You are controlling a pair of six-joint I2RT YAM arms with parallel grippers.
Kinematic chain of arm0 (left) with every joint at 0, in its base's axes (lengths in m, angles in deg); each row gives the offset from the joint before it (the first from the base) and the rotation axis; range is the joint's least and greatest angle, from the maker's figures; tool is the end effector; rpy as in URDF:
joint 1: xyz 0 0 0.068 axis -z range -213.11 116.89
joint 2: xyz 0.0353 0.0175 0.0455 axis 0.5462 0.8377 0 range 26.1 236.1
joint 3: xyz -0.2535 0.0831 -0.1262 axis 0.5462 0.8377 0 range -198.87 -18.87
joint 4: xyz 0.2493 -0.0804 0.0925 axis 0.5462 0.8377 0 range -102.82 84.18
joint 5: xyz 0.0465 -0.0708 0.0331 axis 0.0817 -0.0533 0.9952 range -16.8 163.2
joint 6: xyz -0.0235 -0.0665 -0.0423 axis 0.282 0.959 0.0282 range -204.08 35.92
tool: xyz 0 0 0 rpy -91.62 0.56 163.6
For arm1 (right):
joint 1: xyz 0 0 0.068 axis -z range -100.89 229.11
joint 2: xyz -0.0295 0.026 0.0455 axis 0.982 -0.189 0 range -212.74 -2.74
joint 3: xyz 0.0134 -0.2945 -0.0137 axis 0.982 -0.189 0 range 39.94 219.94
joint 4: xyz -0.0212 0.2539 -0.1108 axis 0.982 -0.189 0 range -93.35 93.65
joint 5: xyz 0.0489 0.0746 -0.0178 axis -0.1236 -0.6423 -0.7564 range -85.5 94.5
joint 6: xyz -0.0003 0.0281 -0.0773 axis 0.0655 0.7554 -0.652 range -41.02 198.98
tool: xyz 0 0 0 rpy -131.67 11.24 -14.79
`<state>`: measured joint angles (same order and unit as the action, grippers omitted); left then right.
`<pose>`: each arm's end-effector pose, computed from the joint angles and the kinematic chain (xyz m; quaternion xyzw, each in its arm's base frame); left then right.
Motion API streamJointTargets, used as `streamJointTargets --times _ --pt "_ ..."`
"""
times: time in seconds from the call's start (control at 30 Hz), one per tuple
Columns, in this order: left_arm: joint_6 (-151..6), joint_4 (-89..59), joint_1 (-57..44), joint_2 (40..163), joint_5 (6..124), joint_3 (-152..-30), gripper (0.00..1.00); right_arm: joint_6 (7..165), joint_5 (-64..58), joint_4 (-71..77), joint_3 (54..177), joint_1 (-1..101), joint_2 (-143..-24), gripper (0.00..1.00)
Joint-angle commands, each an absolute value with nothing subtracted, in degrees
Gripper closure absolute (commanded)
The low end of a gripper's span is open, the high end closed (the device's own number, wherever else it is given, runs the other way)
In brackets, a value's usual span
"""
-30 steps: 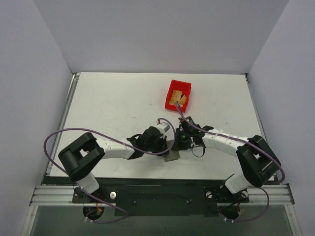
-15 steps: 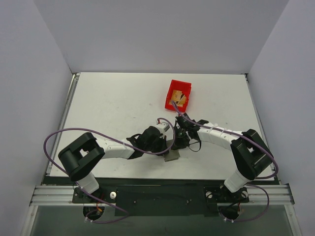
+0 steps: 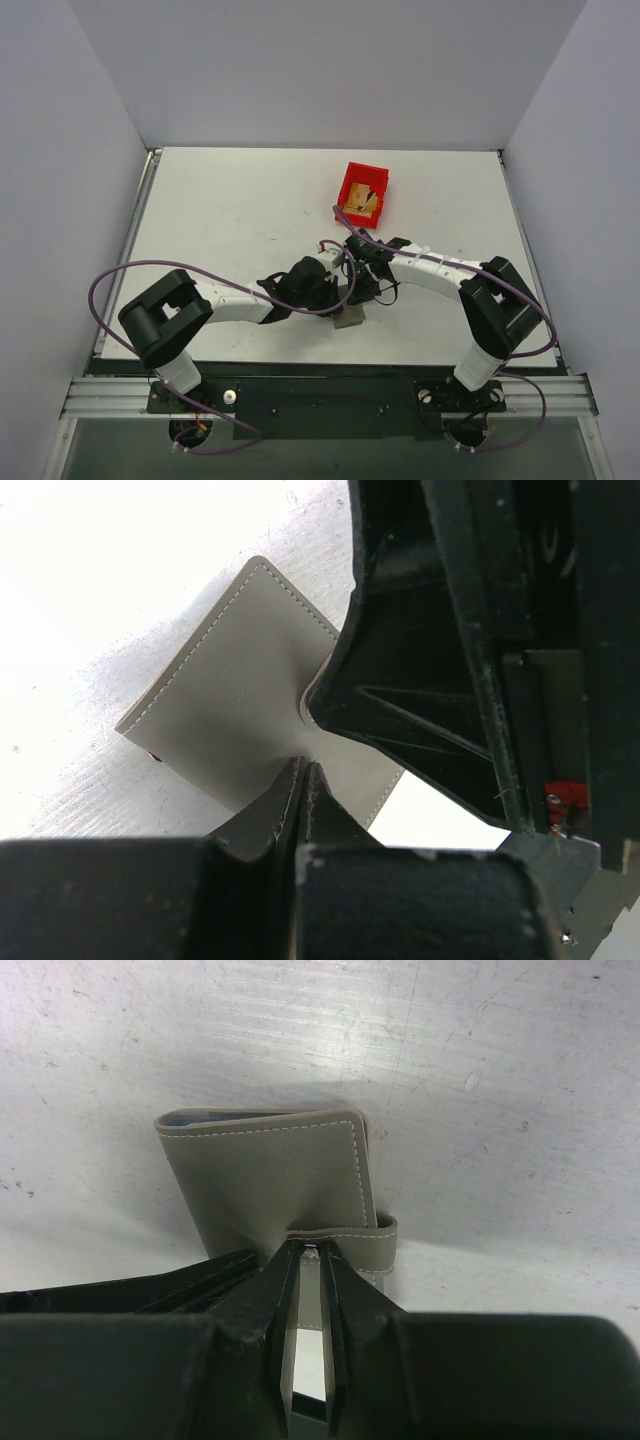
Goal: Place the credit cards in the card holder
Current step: Close the card holder at the center of the board.
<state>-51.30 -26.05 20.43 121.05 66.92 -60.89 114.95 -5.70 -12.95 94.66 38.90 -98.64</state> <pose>0.2092 -0.2962 0.1335 0.1857 0.8849 -0.3264 0.2756 0.2695 0.2444 0.1492 -0.0601 0.9553 0.2378 0.1649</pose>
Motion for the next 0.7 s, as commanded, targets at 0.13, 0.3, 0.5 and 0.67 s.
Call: streamJointTargets --times 0.13,0.3,0.5,0.67 --pt "-51.38 -25.65 20.33 120.93 67.23 -60.45 1.00 114.23 1.86 -17.09 90.30 37.53 -106.45 0.94" --pt "-51.29 -25.83 20.33 120.93 67.14 -60.36 1.00 114.67 2.13 -16.74 89.95 37.36 -108.82 0.96" --pt "-51.21 -25.92 20.33 120.40 67.40 -60.09 1.00 115.02 1.60 -15.43 89.43 37.27 -108.31 0.96" --pt "-51.12 -24.08 20.33 117.16 68.54 -61.14 1.00 115.81 1.95 -8.24 86.70 37.18 -95.86 0.92"
